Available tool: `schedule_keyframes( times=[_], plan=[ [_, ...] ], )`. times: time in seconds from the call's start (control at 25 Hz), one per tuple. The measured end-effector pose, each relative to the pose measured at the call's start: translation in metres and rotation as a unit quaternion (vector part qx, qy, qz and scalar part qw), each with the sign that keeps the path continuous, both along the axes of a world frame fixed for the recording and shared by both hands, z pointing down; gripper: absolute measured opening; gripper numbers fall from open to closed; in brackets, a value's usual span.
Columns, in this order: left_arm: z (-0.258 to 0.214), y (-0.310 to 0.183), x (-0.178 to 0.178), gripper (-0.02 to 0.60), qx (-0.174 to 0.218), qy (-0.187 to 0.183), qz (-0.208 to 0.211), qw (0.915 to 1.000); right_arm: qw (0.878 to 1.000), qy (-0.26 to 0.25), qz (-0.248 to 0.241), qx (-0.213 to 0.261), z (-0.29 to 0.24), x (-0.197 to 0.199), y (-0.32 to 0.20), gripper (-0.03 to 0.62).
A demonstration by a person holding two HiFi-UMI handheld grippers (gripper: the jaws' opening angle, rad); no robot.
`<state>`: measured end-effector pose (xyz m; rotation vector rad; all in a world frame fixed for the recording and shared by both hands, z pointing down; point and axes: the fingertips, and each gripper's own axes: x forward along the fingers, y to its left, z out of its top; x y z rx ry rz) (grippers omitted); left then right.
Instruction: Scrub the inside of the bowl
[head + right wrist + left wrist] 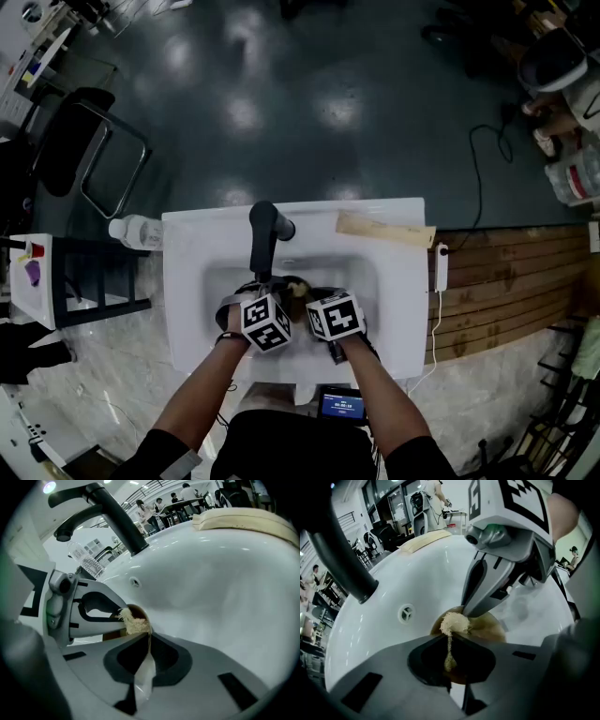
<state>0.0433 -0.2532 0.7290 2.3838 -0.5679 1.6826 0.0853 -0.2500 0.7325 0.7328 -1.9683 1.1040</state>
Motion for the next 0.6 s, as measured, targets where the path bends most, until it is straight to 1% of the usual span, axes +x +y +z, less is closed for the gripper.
schedule_keyframes(
  times=[0.16,0.28,0.4,0.6],
  plan=[
    [-0.001,-0.010,-0.007,0.017,0.022,-0.018,-0.029,0.9992,1.000,0.001,0.007,-0.004,0.000,0.000,-0.001,0.025],
    [-0.004,-0.012,-0.010,0.017,0.034,-0.025,-0.039,0.9983,1.000,0.002,0.019,-0.010,0.000,0.001,-0.001,0.025],
    [-0.006,-0.011,-0.015,0.017,0.039,-0.030,-0.036,0.9981,1.000,0.006,0.027,-0.012,0.000,0.001,-0.002,0.023],
    [-0.012,-0.005,-0.026,0.017,0.043,-0.044,-0.016,0.9980,0.999,0.007,0.041,-0.013,-0.001,0.002,-0.005,0.023]
  ],
)
